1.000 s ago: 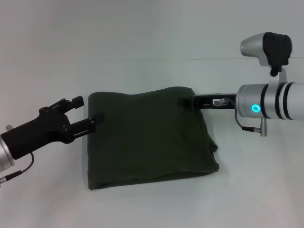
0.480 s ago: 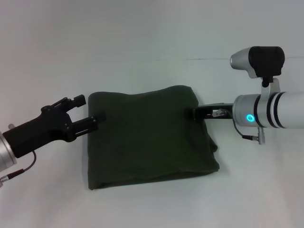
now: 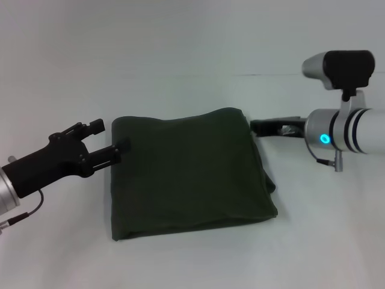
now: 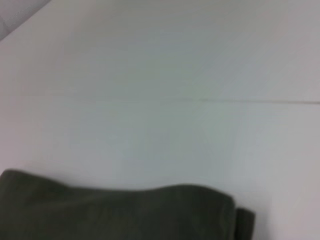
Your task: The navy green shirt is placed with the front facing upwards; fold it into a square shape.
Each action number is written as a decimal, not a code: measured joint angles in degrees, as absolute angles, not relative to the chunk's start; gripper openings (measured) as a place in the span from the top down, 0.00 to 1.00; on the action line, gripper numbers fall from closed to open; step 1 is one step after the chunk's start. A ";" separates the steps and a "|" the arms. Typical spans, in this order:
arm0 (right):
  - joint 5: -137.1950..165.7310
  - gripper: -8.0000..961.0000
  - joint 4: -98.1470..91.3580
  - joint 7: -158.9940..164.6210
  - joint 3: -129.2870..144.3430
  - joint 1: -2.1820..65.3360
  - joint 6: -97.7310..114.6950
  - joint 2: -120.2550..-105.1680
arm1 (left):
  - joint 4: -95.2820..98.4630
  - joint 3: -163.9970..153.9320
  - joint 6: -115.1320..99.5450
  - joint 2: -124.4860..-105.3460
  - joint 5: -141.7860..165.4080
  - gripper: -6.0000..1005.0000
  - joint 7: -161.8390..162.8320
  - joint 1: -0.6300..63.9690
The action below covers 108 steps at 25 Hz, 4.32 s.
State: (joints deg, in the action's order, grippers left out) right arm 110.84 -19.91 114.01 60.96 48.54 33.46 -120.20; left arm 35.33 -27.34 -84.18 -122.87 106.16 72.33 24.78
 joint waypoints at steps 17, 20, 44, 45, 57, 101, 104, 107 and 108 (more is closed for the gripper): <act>108.42 0.95 -23.84 113.74 65.84 47.40 40.17 -120.15 | 35.33 -27.25 -84.02 -122.96 105.27 0.13 72.33 24.79; 108.30 0.95 -23.49 113.73 66.32 47.41 41.77 -120.14 | 35.33 -27.25 -83.69 -122.97 105.18 0.13 72.32 24.84; 107.72 0.94 -23.54 111.20 67.04 44.26 53.08 -118.82 | 34.63 -27.25 -83.58 -123.32 105.19 0.13 72.33 24.87; 107.73 0.94 -23.53 111.26 66.93 43.83 53.96 -118.54 | 34.63 -27.24 -83.58 -123.31 105.19 0.13 72.33 24.87; 107.66 0.93 -24.35 111.41 66.29 39.94 61.60 -115.66 | 34.63 -27.24 -83.58 -123.48 105.20 0.13 72.38 24.93; 114.88 0.90 -29.58 111.74 61.37 37.48 70.36 -117.04 | 34.63 -27.25 -83.41 -123.66 104.76 0.13 72.51 24.87; 114.86 0.90 -30.03 110.09 57.64 37.50 71.96 -117.05 | 34.63 -27.25 -83.41 -123.68 104.76 0.13 72.50 24.93; 114.77 0.90 -30.48 109.57 56.45 38.45 71.54 -117.75 | 34.60 -27.24 -83.41 -123.72 104.76 0.13 72.50 24.95; 114.76 0.90 -30.52 109.45 56.46 39.02 70.78 -118.20 | 34.58 -27.24 -83.41 -123.73 104.75 0.13 72.50 24.97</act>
